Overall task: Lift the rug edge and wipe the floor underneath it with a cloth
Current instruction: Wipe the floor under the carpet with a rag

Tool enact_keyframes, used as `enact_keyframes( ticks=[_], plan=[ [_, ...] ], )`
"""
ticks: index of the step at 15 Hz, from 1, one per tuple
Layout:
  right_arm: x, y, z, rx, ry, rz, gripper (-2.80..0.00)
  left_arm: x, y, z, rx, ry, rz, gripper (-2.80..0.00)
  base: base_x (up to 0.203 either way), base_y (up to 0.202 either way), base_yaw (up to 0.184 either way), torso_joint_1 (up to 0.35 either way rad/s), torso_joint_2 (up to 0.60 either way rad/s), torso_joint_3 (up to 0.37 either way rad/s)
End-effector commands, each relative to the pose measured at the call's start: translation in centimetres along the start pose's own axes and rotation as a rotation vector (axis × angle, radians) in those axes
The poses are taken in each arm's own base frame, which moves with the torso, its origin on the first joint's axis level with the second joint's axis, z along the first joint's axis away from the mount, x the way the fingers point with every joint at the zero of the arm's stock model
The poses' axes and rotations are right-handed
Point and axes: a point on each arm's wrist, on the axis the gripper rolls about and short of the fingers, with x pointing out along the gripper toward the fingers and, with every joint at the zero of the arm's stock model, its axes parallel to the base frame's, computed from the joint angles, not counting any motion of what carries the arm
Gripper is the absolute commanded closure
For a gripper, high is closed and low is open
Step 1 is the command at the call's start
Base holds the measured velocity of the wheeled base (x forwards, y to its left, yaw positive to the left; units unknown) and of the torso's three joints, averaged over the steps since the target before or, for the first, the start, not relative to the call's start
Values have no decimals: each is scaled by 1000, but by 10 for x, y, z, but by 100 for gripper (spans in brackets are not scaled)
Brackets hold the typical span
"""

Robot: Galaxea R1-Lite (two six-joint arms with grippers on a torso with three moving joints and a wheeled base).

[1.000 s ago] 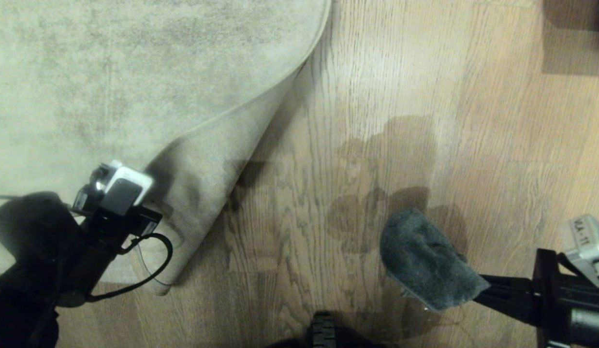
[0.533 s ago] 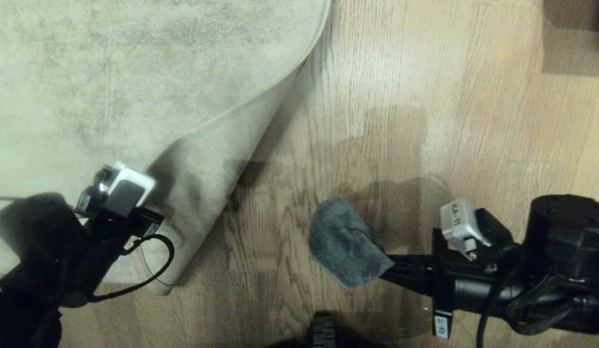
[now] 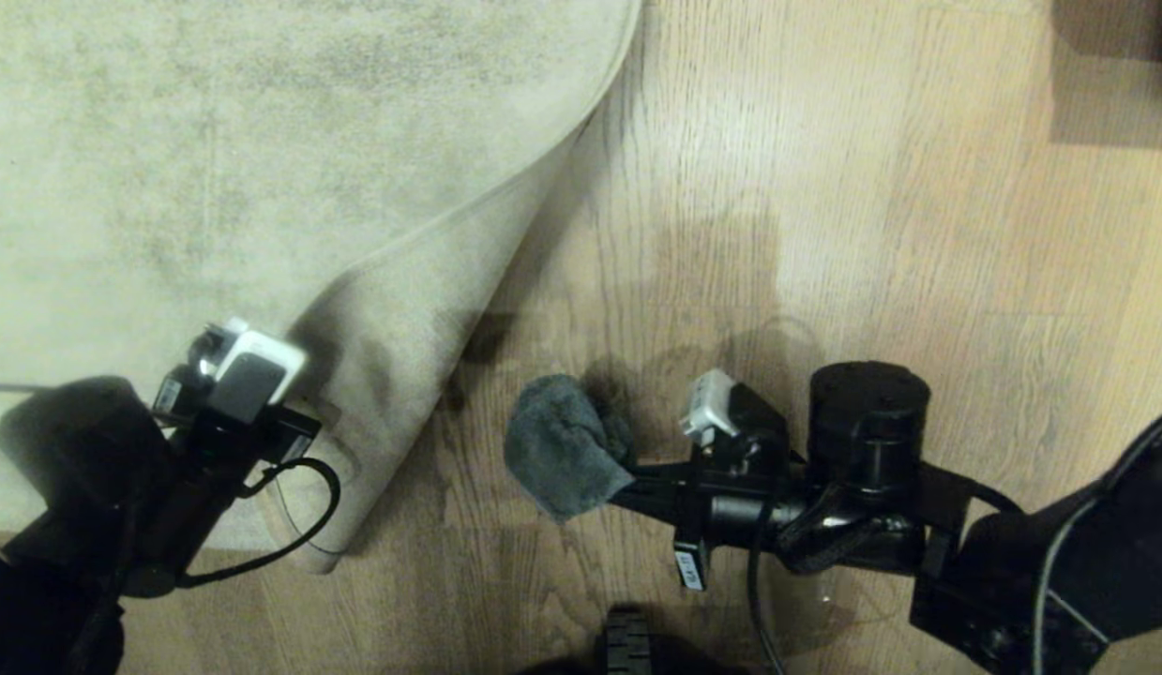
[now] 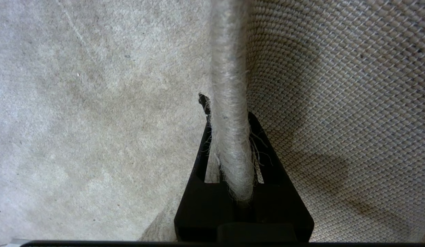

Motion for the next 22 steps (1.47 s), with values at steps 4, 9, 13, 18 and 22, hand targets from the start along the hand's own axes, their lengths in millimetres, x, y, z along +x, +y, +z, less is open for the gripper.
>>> enact_keyframes(
  ticks=[4, 9, 13, 18, 22],
  plan=[
    [46, -11, -11, 72, -44, 24, 0, 1, -1, -2, 3, 6, 2, 0, 0, 0, 0, 0, 0, 0],
    [60, -8, -21, 122, -28, 45, 0, 3, -2, -3, 4, 10, 0, 0, 0, 0, 0, 0, 0, 0],
    [79, -8, -37, 171, -30, 58, 0, 2, -2, -4, 6, 15, -3, 0, 0, 0, 0, 0, 0, 0],
    [104, -18, -45, 155, -105, 31, 0, 3, -3, -5, 7, 20, -7, 0, 0, 0, 0, 0, 0, 0],
    [112, -25, -42, 141, -152, -104, 0, 4, -4, -6, 8, 24, -11, 0, 0, 0, 0, 0, 0, 0]
  ],
)
